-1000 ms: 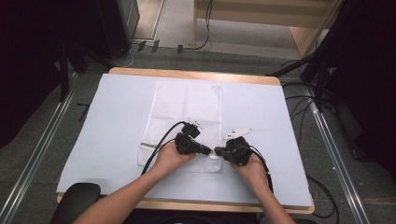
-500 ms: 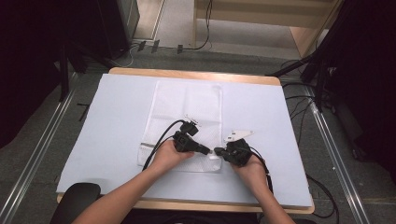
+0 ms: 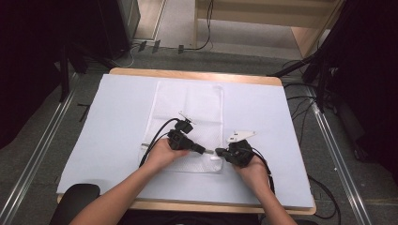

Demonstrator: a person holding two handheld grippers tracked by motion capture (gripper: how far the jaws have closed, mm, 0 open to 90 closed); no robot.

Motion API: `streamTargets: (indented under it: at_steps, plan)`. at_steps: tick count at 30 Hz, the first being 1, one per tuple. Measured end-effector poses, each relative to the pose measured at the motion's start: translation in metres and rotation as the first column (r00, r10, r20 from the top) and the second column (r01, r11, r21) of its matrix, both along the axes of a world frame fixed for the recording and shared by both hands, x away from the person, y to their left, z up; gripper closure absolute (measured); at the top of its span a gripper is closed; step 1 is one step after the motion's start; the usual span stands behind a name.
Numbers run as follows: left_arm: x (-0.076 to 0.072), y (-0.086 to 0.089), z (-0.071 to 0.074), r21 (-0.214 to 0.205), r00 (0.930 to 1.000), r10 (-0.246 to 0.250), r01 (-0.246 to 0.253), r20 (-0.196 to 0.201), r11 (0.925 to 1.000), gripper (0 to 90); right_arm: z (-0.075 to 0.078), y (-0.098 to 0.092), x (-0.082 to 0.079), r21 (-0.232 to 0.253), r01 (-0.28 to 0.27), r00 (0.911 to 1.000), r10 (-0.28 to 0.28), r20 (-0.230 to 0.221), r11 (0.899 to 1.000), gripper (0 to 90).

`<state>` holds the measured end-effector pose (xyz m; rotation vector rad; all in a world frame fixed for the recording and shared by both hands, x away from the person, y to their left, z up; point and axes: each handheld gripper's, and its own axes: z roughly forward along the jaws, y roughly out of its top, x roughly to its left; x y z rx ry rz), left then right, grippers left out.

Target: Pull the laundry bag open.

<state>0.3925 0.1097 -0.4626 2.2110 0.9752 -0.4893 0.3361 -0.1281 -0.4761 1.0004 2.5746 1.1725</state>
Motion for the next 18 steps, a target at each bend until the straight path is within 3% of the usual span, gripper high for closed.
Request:
streamTargets:
  at_steps: [14,18]
  plan:
    - [-0.0005,0.0026,0.0004,0.006,0.9998,-0.012,0.012,-0.018,0.9999,88.0,-0.0003,-0.0010,0.0003,0.004,-0.003,1.0000,0.003,-0.002,1.000,90.0]
    - [-0.0008,0.0048,0.0023,0.014,1.0000,-0.009,0.009,-0.004,0.9999,88.0,-0.0003,-0.0011,0.0004,0.003,-0.003,1.0000,0.004,-0.002,1.000,90.0]
